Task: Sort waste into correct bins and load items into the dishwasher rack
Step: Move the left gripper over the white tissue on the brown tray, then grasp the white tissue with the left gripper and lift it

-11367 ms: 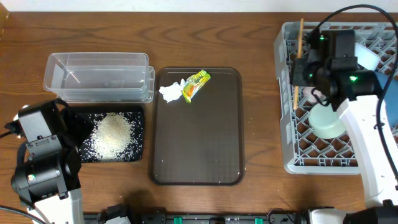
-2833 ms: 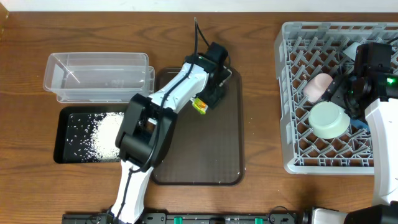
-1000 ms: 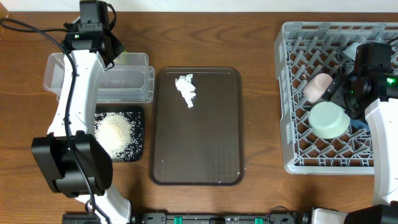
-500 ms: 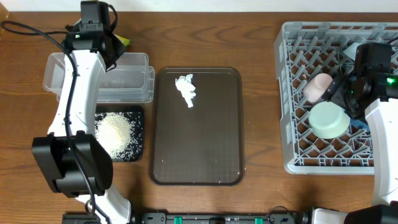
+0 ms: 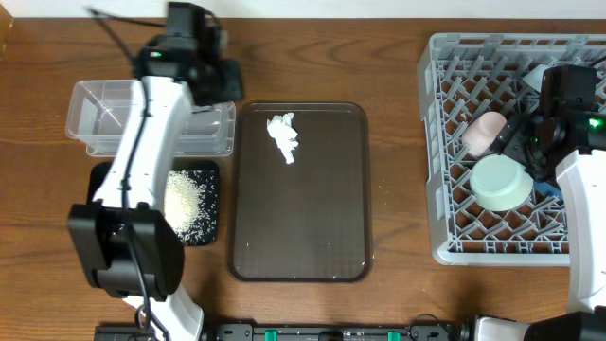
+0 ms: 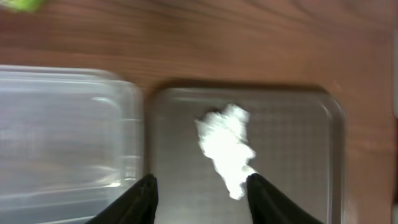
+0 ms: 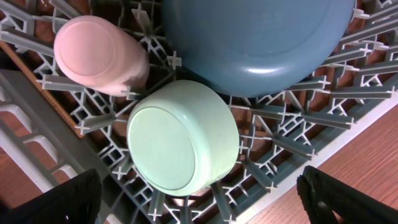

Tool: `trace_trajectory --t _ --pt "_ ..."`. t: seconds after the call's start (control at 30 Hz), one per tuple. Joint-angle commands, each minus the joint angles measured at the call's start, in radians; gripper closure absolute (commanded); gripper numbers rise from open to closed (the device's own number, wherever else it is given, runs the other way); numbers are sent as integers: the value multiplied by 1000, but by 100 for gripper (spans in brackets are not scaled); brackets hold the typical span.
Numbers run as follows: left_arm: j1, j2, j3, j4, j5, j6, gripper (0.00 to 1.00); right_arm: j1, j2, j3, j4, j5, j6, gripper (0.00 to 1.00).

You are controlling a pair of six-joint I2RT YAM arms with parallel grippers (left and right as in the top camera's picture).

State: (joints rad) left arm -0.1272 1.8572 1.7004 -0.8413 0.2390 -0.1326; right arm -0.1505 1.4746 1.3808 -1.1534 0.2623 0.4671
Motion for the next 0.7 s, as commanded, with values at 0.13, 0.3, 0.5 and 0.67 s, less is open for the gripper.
trace_trajectory --t 0.13,0.3,0.5,0.67 --pt "-165 10 -29 -22 -156 -49 46 0 1 7 1 10 15 1" --pt "-207 15 -110 5 -223 -172 45 0 1 7 1 10 15 1" --pt "-213 17 -239 127 -225 -188 43 0 1 7 0 10 15 1" --pt "-213 21 -310 178 -224 -262 43 0 1 7 1 10 15 1"
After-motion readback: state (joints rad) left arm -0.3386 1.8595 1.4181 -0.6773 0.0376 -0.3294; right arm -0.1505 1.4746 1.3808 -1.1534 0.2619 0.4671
